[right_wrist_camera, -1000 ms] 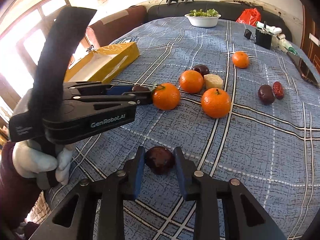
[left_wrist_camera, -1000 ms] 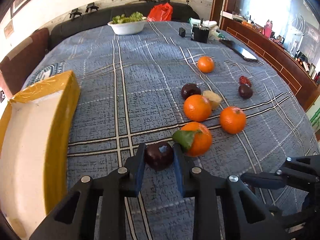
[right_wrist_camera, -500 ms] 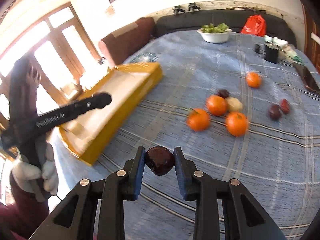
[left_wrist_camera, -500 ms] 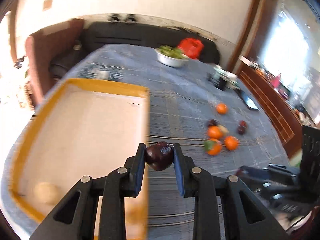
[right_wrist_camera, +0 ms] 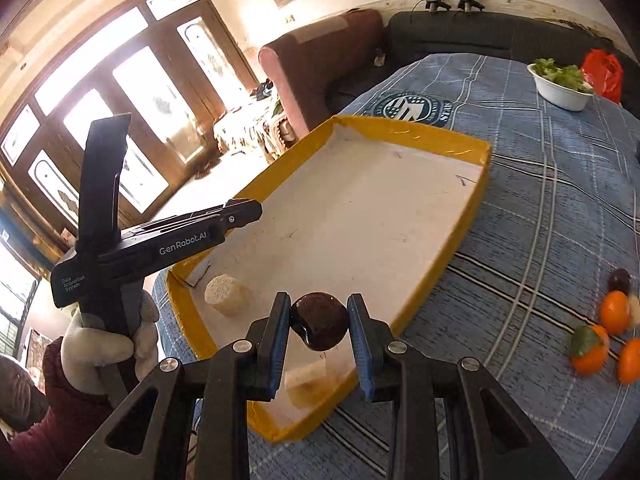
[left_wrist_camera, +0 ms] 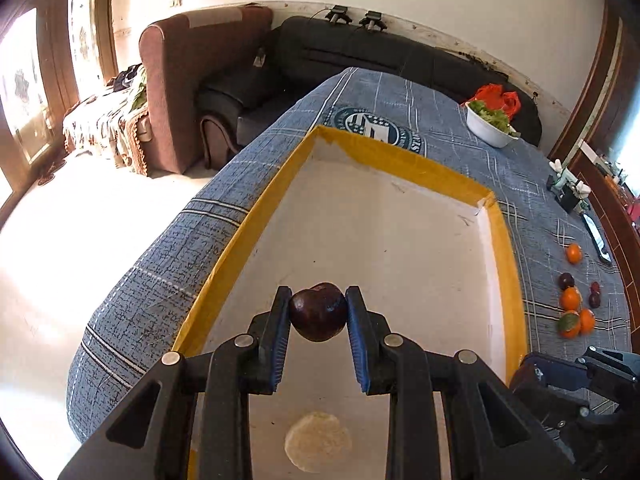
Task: Organize fruits
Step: 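Carry both dark plums into the yellow tray and open both tools, then grasp the leafy orange with the left tool while the right tool grasps another orange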
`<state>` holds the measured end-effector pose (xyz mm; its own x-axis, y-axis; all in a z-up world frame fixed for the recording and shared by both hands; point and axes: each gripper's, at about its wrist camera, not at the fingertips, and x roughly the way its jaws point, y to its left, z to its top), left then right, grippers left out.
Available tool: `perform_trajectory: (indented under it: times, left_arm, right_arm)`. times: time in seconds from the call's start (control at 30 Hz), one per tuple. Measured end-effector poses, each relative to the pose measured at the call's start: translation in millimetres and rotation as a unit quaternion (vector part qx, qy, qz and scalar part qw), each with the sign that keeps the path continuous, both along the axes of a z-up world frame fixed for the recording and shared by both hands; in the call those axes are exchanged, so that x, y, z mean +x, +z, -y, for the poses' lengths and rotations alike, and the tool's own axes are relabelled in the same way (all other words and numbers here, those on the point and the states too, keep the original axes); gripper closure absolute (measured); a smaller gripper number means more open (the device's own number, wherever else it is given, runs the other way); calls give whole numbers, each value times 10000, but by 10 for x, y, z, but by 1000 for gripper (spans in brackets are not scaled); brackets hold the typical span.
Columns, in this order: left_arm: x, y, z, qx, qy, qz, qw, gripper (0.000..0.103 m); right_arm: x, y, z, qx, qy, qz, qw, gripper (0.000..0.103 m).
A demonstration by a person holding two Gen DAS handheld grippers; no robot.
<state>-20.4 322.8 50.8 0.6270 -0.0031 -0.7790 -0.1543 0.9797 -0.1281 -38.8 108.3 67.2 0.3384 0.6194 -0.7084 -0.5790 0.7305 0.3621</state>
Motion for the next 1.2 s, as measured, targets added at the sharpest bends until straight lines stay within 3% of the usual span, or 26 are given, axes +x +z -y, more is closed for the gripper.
perform_trajectory:
  times: [0.3, 0.33, 0.4, 0.63, 0.8, 1.0, 1.2]
  left_arm:
    - [68, -171, -173, -261, 120, -248, 9993, 75]
    - [51, -167, -182, -306, 135, -251, 9991, 73]
    - [36, -143, -216, -386, 182, -227, 9988, 59]
    - [-166, 92, -171, -494, 270, -105, 9984, 42]
    - [-438, 491, 106, -655, -33, 183, 9977, 27]
    - [-909, 1186, 651, -954, -880, 871, 9877, 25]
    - [-1342, 1918, 1175, -723, -1495, 1618, 9728, 24]
  right_arm:
    - [159, -315, -453, -513, 212, -100, 9984, 69]
    - [160, -325, -471, -529, 206, -94, 9983, 68]
    - [164, -331, -495, -538, 207, -102, 9983, 68]
    - [112, -190, -340, -378, 78, -9, 9993, 69]
    - [8, 117, 56, -105, -280, 222, 9993, 69]
    - [-255, 655, 810, 204, -941, 738, 9926, 69]
    - [-699, 1561, 1795, 264, -1864, 1743, 9665, 66]
